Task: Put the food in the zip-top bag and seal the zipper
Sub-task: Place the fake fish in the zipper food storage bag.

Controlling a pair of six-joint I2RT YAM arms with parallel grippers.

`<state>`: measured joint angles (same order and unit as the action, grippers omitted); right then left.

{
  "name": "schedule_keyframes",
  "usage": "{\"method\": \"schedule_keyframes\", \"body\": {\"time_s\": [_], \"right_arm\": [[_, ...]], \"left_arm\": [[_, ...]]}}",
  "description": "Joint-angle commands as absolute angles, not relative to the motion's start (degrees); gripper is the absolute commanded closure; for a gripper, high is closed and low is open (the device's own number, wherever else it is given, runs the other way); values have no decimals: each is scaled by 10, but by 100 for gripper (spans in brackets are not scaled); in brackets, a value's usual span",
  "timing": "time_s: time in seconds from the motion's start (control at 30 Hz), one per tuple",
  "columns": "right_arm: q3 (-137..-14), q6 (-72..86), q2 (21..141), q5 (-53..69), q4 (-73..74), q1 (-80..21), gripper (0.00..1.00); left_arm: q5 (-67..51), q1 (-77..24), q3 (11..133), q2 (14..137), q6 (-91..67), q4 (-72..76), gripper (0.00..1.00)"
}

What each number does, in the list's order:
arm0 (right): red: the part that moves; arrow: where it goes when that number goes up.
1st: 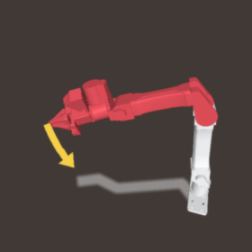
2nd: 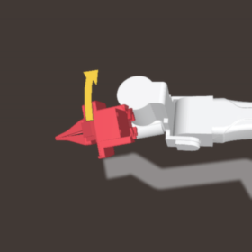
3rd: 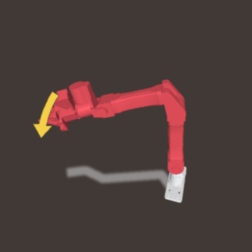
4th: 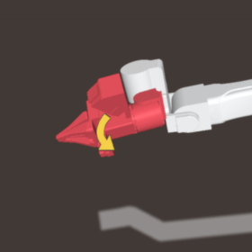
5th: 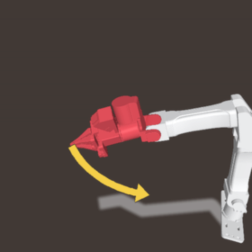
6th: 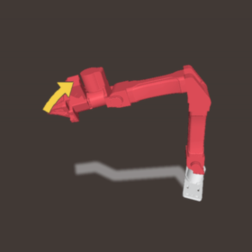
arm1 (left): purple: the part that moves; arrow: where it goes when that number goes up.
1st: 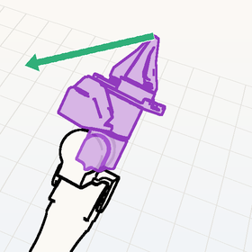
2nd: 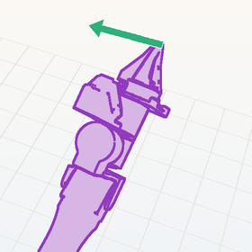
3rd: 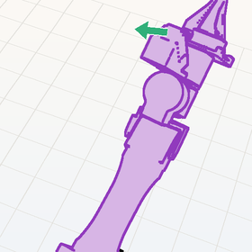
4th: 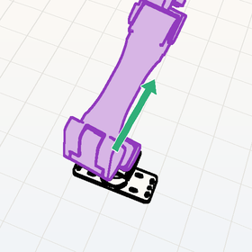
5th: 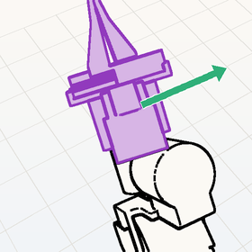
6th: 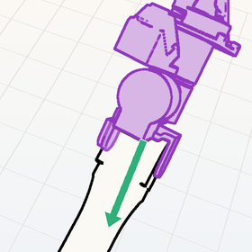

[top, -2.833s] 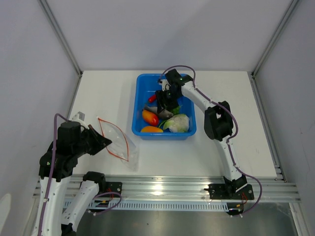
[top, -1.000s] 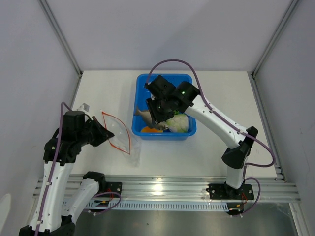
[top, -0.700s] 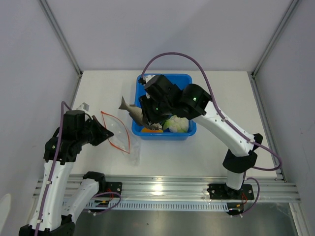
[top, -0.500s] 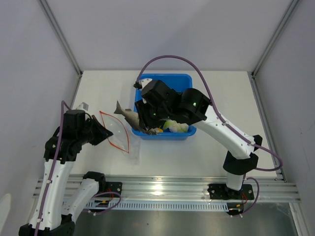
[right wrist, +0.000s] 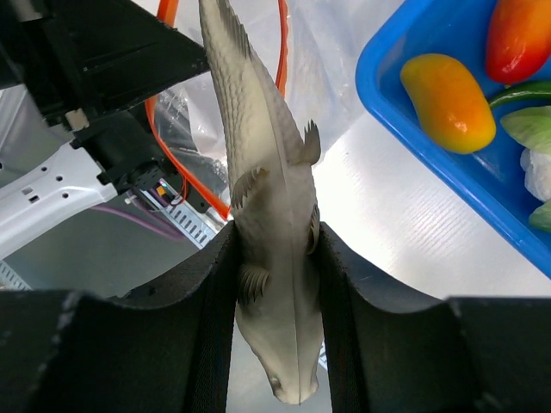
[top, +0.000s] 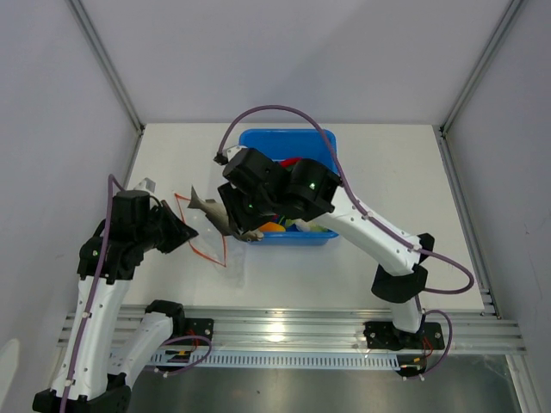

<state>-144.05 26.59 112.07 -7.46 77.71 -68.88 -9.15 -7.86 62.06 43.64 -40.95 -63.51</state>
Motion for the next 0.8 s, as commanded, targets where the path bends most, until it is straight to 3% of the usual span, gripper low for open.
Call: {"method": "schedule_keyframes", "body": {"time_s": [0.0, 0.77], "right_arm": [[-1473, 276, 1138, -68, 858, -691, 100], [-1503, 274, 1219, -54, 862, -657, 100]], "left_arm": [[-95, -76, 635, 433, -410, -619, 100], [-113, -77, 643, 438, -432, -624, 99]]}}
